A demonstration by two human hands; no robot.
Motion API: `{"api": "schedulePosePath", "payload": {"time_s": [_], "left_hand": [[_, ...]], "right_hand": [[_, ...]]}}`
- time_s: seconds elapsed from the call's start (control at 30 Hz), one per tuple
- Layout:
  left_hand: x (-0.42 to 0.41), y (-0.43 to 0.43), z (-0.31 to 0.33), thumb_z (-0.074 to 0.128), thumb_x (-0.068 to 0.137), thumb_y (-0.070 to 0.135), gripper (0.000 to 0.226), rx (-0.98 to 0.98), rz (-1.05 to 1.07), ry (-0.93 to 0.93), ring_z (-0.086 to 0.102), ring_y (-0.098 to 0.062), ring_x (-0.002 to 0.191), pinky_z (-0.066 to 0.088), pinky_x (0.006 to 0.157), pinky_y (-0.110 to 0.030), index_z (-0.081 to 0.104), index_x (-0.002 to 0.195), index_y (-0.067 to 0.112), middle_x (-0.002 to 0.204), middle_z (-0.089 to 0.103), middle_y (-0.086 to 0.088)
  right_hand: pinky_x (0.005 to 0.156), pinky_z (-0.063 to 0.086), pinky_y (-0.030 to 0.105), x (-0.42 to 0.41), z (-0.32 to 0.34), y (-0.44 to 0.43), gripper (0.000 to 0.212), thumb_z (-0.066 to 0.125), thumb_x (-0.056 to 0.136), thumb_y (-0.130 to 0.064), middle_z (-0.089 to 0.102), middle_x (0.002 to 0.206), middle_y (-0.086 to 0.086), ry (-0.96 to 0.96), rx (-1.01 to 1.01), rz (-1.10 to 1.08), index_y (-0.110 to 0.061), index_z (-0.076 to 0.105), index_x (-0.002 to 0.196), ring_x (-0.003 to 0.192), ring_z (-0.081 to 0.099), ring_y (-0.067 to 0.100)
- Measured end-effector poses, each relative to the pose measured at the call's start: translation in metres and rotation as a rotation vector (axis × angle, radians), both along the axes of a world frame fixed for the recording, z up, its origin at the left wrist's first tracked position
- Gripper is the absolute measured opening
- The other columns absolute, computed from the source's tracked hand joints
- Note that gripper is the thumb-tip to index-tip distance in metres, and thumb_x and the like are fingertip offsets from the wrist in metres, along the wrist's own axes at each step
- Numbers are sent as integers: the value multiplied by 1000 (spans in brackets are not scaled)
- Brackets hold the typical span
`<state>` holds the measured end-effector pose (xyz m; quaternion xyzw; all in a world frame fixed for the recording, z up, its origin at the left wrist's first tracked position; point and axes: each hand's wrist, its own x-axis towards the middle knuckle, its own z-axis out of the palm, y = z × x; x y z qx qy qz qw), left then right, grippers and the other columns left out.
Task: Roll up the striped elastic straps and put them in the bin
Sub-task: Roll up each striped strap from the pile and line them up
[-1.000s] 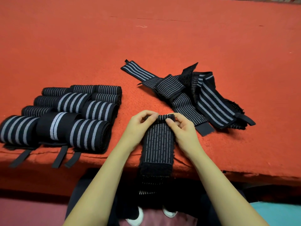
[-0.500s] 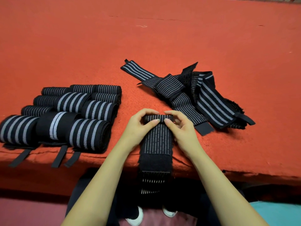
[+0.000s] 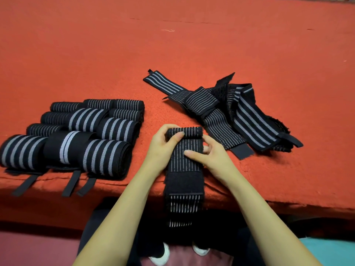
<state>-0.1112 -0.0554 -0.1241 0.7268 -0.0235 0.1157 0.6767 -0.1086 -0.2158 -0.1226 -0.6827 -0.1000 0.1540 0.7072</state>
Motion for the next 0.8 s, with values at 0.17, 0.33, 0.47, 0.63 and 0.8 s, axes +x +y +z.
{"api": "schedulePosePath", "payload": {"time_s": [0.17,0.33,0.47,0.63,0.8], "left_hand": [[6,-4,3,57,93,5,15,72,35,-46,56,10,80,42,77,-9,57,95,20,91,61,9],[9,-14,18,55,95,8,10,80,61,-82,55,9,83,43,81,-13,55,100,17,93,60,10],[3,-16,30,55,95,8,14,109,51,-116,54,6,85,43,82,-16,53,98,21,94,59,12],[-11,-11,49,52,97,11,11,80,57,-135,56,-8,93,46,88,-26,52,103,20,100,58,7],[-25,-9,72,53,98,13,12,29,-2,-129,56,-1,82,46,75,-20,54,101,25,96,59,6]], "right_hand": [[75,58,31,6,4,1,62,71,78,6,72,103,19,142,99,-15,-7,44,132,89,72,27],[72,57,26,-4,8,-1,32,68,81,5,73,101,11,100,122,-32,-8,63,111,87,71,19],[66,56,24,-16,11,-2,17,67,84,-2,75,90,8,105,149,-57,-5,67,101,78,71,17],[75,57,27,-41,16,0,21,66,82,4,74,95,9,86,186,-1,-3,68,101,88,70,20],[63,54,21,-59,23,-1,9,66,84,3,73,76,2,-11,114,-83,-4,67,88,70,69,11]]}}
